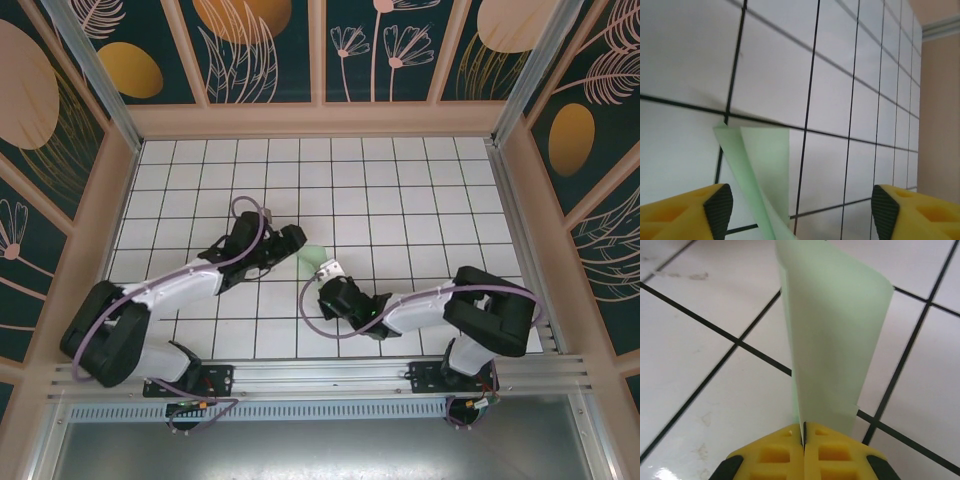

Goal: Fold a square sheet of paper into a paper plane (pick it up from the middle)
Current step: Fold the wing for the fifth time at the center of the table.

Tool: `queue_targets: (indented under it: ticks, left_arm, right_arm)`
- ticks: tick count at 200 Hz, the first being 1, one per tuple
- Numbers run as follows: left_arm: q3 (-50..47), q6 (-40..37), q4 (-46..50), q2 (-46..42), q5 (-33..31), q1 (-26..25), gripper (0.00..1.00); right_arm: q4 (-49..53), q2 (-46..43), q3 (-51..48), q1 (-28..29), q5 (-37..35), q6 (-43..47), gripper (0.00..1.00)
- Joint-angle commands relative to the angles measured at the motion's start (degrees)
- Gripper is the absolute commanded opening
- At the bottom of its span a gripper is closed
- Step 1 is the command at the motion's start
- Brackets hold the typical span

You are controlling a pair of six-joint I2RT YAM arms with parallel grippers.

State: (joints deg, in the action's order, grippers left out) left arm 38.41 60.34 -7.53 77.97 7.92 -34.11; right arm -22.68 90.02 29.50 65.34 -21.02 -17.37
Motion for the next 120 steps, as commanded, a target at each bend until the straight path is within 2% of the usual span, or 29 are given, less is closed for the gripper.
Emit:
queue_targets:
  ticks: [1, 38, 89, 120]
  left_arm:
    - [-2.46, -0.96, 5.74, -6.04, -9.95, 0.31, 0.80]
    - [-5.83, -0.74, 5.77, -12.41, -13.07, 0.34, 0.82]
    - [-6.84, -0.41, 5.22, -11.80, -11.00, 0.28, 0.82]
    - [-7.34, -0.13, 4.48, -11.45, -9.99, 0.31, 0.82]
  right_arm:
    - [-6.41, -2.90, -2.66, -3.04, 12.65, -4.08, 0.00]
    - [-9.26, -3.89, -4.60, -6.18, 19.71, -6.24, 0.00]
    - [-12.66, -2.27, -6.09, -9.50, 26.84, -10.44, 0.00]
    - [-12.95, -1.61, -7.24, -9.66, 25.65, -11.36, 0.00]
